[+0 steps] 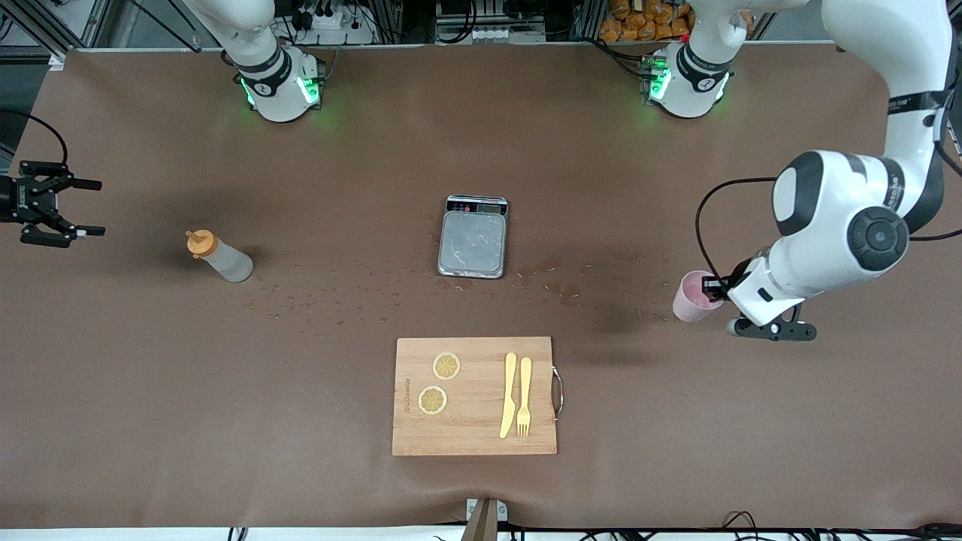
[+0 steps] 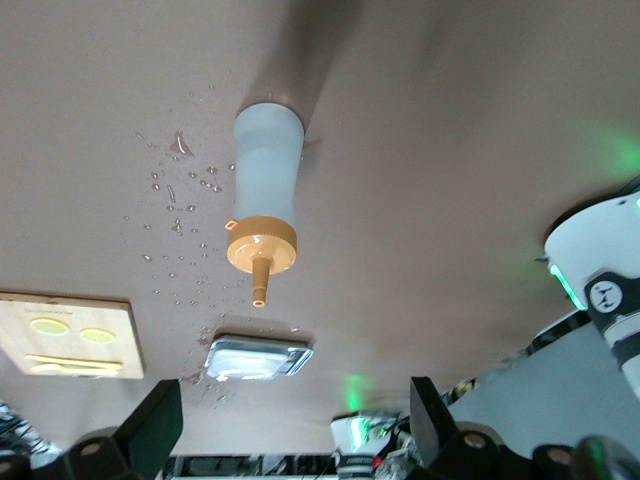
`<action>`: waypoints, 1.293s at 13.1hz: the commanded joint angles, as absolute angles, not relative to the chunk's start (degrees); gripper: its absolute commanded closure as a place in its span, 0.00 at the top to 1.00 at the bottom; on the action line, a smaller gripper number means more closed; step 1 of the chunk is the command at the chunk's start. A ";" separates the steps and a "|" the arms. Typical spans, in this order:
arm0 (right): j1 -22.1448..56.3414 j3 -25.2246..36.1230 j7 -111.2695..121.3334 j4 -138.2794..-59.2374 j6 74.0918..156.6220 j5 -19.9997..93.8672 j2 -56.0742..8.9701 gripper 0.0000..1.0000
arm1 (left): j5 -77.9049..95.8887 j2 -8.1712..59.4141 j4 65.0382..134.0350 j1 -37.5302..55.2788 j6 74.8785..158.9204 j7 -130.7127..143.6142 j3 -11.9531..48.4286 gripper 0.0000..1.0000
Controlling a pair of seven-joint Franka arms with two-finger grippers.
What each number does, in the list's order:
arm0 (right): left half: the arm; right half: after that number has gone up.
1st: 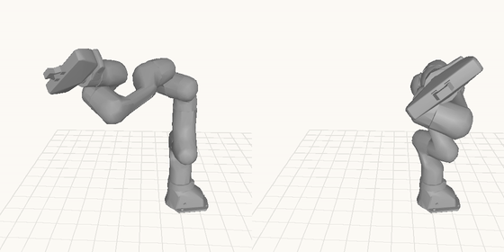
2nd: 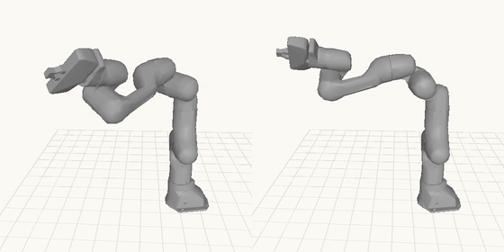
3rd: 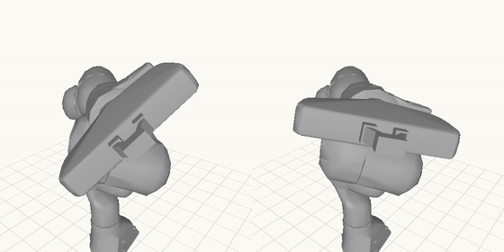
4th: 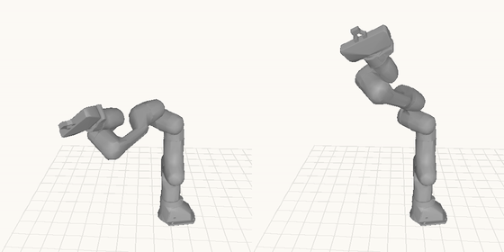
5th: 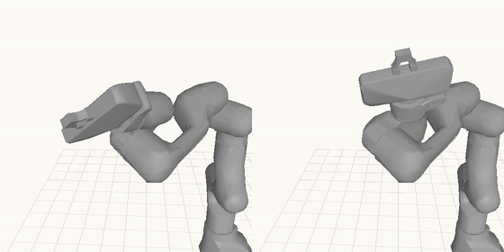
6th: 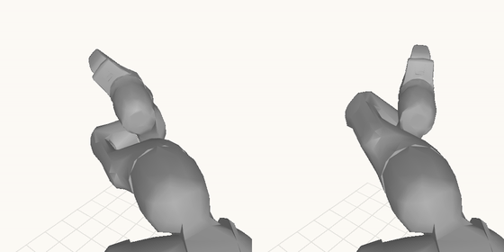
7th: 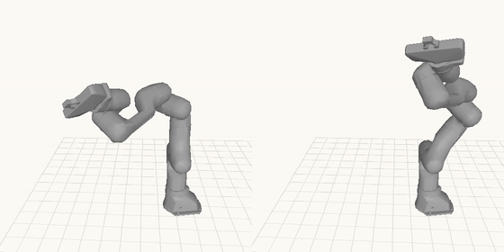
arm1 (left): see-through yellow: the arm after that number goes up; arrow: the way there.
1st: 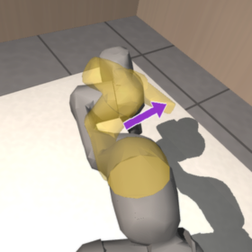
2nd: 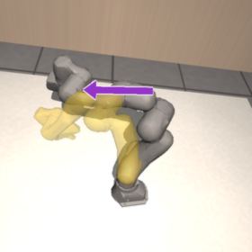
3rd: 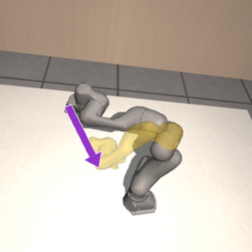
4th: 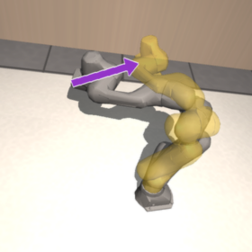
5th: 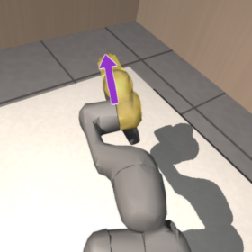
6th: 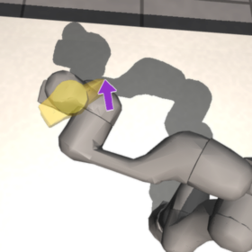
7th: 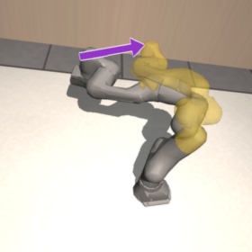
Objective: Add sauce to pink cup with both arms
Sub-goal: 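Carry the pink cup onto the scale while the right gripper grasps the bottle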
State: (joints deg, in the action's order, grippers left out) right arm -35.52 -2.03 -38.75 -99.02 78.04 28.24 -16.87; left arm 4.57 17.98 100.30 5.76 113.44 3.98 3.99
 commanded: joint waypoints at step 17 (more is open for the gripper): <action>-43.95 -2.99 -36.04 -101.34 79.89 46.84 -38.49 1.00 | 8.61 21.79 90.53 11.76 105.38 38.12 22.68 0.00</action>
